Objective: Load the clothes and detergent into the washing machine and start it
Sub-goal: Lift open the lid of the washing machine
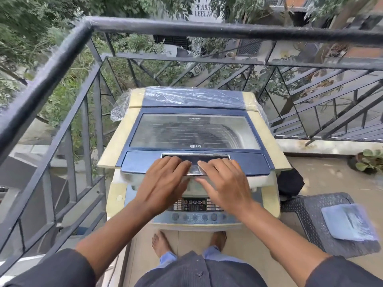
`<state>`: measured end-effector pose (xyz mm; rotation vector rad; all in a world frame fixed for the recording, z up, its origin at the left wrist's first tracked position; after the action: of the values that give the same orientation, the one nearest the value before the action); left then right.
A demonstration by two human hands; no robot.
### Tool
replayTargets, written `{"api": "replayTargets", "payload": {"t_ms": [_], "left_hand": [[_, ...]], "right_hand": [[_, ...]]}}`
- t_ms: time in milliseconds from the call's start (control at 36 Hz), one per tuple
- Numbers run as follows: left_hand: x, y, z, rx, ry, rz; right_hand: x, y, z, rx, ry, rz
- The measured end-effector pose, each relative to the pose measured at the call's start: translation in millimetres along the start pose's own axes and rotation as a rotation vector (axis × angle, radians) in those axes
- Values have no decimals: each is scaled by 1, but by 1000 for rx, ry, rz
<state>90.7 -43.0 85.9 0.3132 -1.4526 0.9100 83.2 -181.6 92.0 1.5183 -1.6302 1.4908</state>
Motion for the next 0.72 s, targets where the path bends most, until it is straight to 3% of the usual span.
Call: {"api": "replayTargets", "payload": {"t_ms": [306, 500, 722], "left_hand": [[81, -51, -16, -59, -99, 220], [118, -79, -20, -25, -246, 423], [106, -114, -30, 3, -297, 257]], "right_hand": [[65, -64, -13, 58, 4, 236], [104, -123, -16, -31, 28, 394], [131, -181, -9, -292, 124, 550]]}}
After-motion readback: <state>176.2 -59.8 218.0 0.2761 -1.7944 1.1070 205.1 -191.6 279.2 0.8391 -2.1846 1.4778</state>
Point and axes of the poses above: each hand's wrist, its own y-axis away from the middle knuckle, its own x-axis out of the back of the hand, z = x × y, the point moved 10 cm from there along -y, towards the middle knuckle, and after that the axes turned 13 degrees about -x, right-handed, at the moved point
